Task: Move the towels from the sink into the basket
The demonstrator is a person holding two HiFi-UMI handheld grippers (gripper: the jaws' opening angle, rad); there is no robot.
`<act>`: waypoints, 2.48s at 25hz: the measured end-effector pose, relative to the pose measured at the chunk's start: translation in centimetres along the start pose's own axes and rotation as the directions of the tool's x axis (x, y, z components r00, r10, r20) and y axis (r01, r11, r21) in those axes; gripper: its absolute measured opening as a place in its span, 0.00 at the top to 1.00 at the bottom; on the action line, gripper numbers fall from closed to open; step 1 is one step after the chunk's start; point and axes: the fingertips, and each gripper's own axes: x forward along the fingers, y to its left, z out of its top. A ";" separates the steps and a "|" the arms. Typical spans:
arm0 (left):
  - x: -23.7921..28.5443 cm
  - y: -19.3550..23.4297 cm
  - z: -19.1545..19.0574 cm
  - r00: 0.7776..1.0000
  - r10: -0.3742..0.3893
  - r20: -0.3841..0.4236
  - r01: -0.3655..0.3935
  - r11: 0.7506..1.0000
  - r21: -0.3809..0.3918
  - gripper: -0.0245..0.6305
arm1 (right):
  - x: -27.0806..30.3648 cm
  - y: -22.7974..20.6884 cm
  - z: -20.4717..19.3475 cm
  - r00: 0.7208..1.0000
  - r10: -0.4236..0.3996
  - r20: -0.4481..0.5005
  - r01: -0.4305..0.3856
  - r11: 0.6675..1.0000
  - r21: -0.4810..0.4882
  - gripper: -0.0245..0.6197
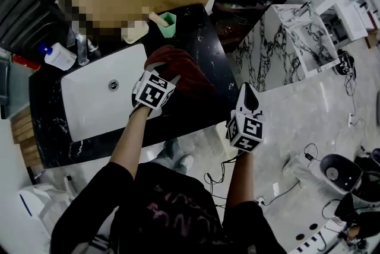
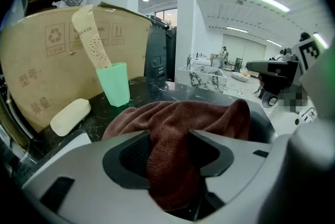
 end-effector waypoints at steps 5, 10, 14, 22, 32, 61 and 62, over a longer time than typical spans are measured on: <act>0.3 -0.1 0.2 1.000 -0.014 -0.005 0.015 1.000 0.005 0.64 | 0.3 -0.5 -0.3 1.000 -0.008 -0.007 0.008 1.000 0.011 0.94; 0.4 -0.5 0.3 1.000 -0.013 -0.008 0.013 1.000 0.019 0.79 | 0.2 -0.6 -0.4 1.000 -0.008 -0.010 0.008 1.000 0.015 0.94; 0.3 -0.5 0.6 1.000 -0.016 0.008 0.017 1.000 -0.025 0.85 | -0.1 -0.9 -0.2 1.000 -0.016 -0.006 0.016 1.000 0.017 0.94; -1.1 -1.7 2.8 0.993 -0.052 0.103 0.059 0.996 -0.063 0.87 | -1.2 -2.3 0.0 0.999 -0.053 0.009 0.052 0.998 0.029 0.94; -2.3 -2.9 5.3 0.983 -0.092 0.160 0.100 0.994 -0.039 0.87 | -2.4 -3.9 0.8 0.992 -0.122 0.014 0.121 0.991 0.063 0.94; 2.7 -34.5 12.9 0.852 -0.518 0.082 0.454 0.807 0.379 0.87 | -26.3 -24.1 -10.9 0.802 -0.593 -0.072 0.588 0.763 0.267 0.94; 2.8 -36.3 12.8 0.847 -0.528 0.068 0.460 0.790 0.407 0.87 | -27.5 -25.0 -11.9 0.790 -0.607 -0.083 0.604 0.750 0.270 0.94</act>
